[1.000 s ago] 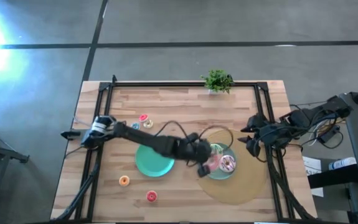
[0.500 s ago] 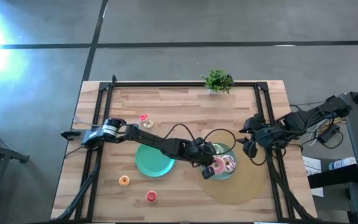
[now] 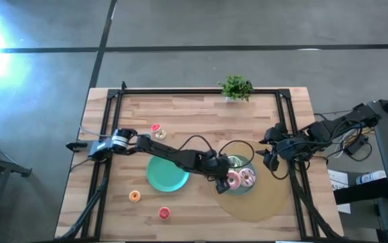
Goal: Pick & Place donuts
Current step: Put the small red donut on the green plate
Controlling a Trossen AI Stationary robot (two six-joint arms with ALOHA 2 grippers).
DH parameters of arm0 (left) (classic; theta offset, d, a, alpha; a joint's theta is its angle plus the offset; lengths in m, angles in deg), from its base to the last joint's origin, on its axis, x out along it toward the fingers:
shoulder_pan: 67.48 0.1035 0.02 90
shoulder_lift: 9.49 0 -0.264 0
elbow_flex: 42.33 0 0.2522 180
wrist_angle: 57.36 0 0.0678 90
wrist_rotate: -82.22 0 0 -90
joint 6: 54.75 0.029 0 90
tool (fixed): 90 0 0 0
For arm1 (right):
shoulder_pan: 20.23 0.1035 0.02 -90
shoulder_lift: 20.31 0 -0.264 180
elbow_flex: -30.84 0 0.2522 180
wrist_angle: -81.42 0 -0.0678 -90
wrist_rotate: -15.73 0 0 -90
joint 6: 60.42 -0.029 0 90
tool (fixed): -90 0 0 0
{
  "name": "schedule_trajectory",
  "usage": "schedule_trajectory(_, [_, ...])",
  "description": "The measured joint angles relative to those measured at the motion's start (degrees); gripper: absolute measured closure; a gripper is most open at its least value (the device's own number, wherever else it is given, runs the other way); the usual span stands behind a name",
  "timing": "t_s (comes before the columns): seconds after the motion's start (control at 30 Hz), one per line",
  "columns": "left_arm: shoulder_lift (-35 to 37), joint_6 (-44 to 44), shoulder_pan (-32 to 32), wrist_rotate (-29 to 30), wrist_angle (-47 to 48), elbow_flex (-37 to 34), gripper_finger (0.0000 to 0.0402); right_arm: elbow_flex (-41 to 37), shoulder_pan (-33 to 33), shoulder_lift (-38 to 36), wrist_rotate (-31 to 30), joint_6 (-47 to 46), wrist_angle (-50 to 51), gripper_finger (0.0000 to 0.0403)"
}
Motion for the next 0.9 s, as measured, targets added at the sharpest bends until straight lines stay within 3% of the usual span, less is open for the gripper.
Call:
schedule_trajectory(0.23, [4.6,-2.4,-0.3,2.4,15.0,3.6,0.0249,0.0,0.0,-0.1,0.0,0.9,0.1,0.0184])
schedule_trajectory(0.4, [10.2,-15.1,1.3,6.1,31.8,2.4,0.0248,0.0,0.0,0.0,-0.9,1.1,0.0,0.0183])
schedule_trajectory(0.5, [12.9,-20.3,3.8,6.6,41.1,-0.8,0.0248,0.0,-0.1,0.0,-1.3,1.0,-0.3,0.0183])
schedule_trajectory(0.63, [18.2,-22.3,6.5,7.8,46.5,-6.4,0.0248,-0.1,0.0,0.1,-1.6,-0.3,-0.3,0.0183])
schedule_trajectory(0.8, [27.1,-22.9,13.5,9.5,46.3,-16.6,0.0248,-0.2,0.0,0.5,-2.0,-1.3,-0.5,0.0183])
schedule_trajectory(0.9, [32.5,-23.8,20.6,5.9,44.6,-23.6,0.0248,-0.2,0.0,0.8,-2.8,-1.8,-0.6,0.0183])
